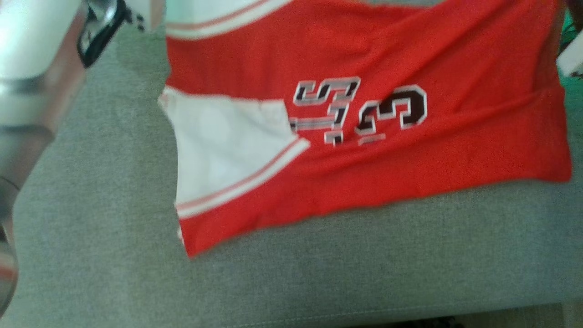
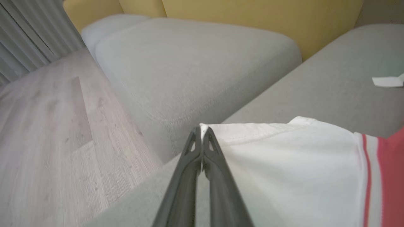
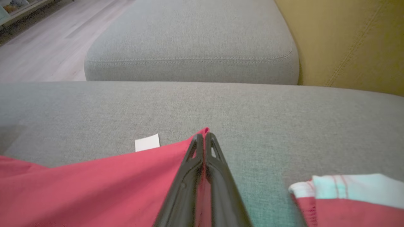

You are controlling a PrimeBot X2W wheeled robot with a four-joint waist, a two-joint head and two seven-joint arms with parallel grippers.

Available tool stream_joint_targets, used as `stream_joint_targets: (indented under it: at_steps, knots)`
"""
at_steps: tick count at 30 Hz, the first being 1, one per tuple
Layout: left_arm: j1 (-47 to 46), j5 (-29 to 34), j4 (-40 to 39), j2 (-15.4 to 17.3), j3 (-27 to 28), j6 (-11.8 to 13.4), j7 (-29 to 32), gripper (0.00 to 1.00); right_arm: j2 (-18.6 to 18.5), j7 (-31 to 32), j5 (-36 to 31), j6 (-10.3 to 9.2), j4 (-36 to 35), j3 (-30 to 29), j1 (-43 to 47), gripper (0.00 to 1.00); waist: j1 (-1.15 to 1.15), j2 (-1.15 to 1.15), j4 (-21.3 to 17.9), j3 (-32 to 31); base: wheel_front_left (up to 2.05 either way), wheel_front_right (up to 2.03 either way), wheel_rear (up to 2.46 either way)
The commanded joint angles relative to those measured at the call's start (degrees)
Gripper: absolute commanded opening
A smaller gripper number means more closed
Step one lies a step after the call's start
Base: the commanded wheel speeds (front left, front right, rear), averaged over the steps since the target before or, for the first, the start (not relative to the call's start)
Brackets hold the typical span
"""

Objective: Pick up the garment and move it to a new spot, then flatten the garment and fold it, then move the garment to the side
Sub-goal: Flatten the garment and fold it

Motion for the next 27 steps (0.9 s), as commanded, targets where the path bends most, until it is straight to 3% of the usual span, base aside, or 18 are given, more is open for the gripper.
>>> stream_joint_targets:
  at_steps: [1, 9, 15, 20, 27]
  knots:
    - [-4.4, 0.5, -0.8, 2.1, 2.8, 0.8, -2.2, 0.00, -2.4, -1.2, 0.9, 0.37, -0.9, -0.8, 0.4, 0.00, 0.00, 0.00, 0.4, -0.4, 0.00, 0.00, 0.00]
    - [-0.9, -0.6, -5.3, 2.6, 3.6, 0.4, -10.1, 0.00, -5.7, -6.8, 1.6, 0.37, -4.7, -3.2, 8.1, 0.00, 0.00, 0.00, 2.6, -4.0, 0.00, 0.00, 0.00]
    - [8.1, -2.3, -14.8, 7.0, 3.1, 1.7, -11.8, 0.00, -8.1, -9.6, 1.2, 0.37, -8.7, -6.9, 18.5, 0.00, 0.00, 0.00, 4.8, -7.3, 0.00, 0.00, 0.00]
    - [17.3, -2.6, -26.8, 13.1, 0.9, 5.8, -9.7, 0.00, -7.9, -10.3, 0.6, 0.37, -11.0, -10.7, 25.9, 0.00, 0.00, 0.00, 5.4, -9.1, 0.00, 0.00, 0.00]
    - [29.9, -2.6, -44.8, 22.6, -2.0, 15.5, -6.4, 0.00, -5.1, -8.0, -1.9, 0.37, -13.5, -15.7, 34.4, 0.00, 0.00, 0.00, 5.2, -9.8, 0.00, 0.00, 0.00]
